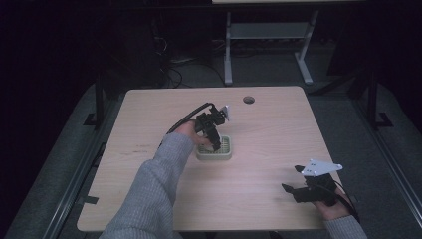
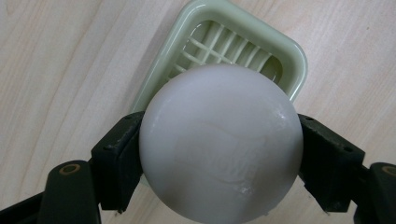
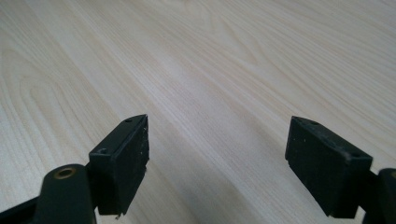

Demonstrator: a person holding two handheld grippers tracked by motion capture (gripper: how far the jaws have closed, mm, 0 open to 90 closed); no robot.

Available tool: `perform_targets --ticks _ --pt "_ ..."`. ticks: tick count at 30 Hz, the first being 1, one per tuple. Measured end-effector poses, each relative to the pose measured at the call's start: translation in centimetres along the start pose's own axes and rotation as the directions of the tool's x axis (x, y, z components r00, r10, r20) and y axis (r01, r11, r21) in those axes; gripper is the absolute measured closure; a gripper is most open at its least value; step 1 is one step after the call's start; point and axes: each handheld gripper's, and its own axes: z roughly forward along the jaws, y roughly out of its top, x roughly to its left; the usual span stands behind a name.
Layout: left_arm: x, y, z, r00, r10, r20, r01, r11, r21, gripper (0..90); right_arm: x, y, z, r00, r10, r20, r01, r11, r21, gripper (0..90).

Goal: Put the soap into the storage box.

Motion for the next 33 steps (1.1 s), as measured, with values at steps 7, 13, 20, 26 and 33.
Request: perform_targets --ticks 7,13,20,26,33 --pt "-0.1 0.3 0.4 1.0000 -0.001 -0.001 0.001 1.0000 -0.006 23.2 0.0 0.0 0.0 1.0000 -0.001 0.001 0.001 1.000 0.001 21.1" --pt "0.0 0.4 0.8 1.0000 0.000 -0.005 0.000 1.0000 -0.001 23.2 -0.1 0.0 0.0 1.0000 -0.005 0.001 0.005 1.000 0.001 21.0" --pt "0.1 0.6 1.6 1.0000 -0.001 -0.004 0.001 1.0000 0.009 23.2 -0.1 0.0 0.0 1.0000 -0.004 0.001 0.004 1.000 0.001 21.0" --pt "0.2 0.4 2.0 0.9999 -0.012 -0.006 0.012 0.9999 0.010 23.2 -0.1 0.0 -0.1 1.0000 0.001 -0.001 -0.001 1.000 -0.003 21.1" --pt "0.3 0.3 2.3 0.9999 -0.014 -0.001 0.014 0.9999 0.006 23.1 0.0 0.0 -0.1 1.0000 -0.002 0.000 0.002 1.000 0.001 21.1"
